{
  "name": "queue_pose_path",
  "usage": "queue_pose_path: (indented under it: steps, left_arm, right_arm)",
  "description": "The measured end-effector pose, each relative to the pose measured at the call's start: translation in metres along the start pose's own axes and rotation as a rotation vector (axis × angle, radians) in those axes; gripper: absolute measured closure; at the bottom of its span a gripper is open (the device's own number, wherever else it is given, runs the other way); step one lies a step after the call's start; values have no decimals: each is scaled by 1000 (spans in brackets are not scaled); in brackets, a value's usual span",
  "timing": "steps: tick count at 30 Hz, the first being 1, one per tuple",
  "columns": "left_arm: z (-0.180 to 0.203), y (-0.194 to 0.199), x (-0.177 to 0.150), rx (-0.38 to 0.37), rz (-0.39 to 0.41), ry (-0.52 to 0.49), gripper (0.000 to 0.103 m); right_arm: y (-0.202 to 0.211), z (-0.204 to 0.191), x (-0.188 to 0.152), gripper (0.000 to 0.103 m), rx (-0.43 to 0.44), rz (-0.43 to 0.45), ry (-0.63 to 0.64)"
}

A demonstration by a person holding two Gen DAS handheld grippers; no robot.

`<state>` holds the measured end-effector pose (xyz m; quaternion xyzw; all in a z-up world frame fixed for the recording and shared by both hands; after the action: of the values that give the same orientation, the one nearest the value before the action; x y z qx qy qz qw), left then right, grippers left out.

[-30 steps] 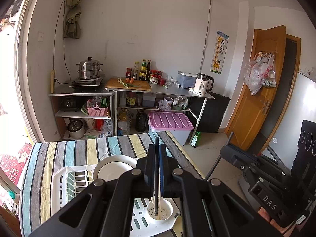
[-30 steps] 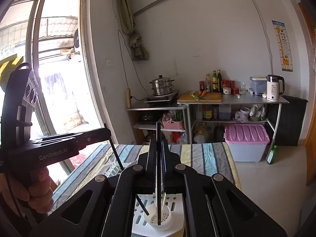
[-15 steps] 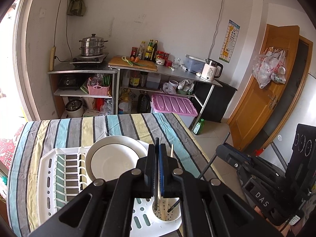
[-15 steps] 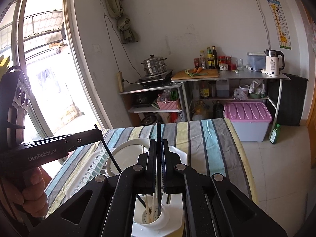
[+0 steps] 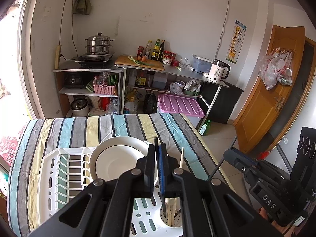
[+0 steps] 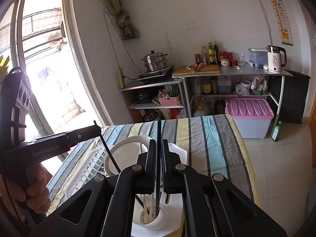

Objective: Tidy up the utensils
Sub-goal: 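Lower the black chopstick into the white cup and open the right gripper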

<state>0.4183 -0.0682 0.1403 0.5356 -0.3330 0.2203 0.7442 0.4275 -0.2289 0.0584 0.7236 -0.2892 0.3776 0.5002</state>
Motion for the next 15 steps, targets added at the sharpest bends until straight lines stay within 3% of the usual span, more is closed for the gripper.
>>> queue_pose_path:
  steps: [3,7,15]
  left_arm:
    - [-1,1,-1,-16,-2,-1,98]
    - [-3,7,-6,-22,9,1,84]
    - [-3,22,-31,-16,13,-22,84]
  right_arm:
    - [1,1,0,94,-8,-1,1]
    - [7,3,-2,89,-6,10,-6]
    - [32,1,-20,89,8,20,1]
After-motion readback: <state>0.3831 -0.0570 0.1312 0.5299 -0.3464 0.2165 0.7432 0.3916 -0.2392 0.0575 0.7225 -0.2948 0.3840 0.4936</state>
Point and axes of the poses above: each gripper's, at about its wrist camera, not at the fingertips, and y roughly against the way its jaws point, z to its right, x to its top, the point moved 2 cm from there along -y, roughly the way its jaws point, and after that the axes turned 4 degrees about -z, right-handed, at the moved point
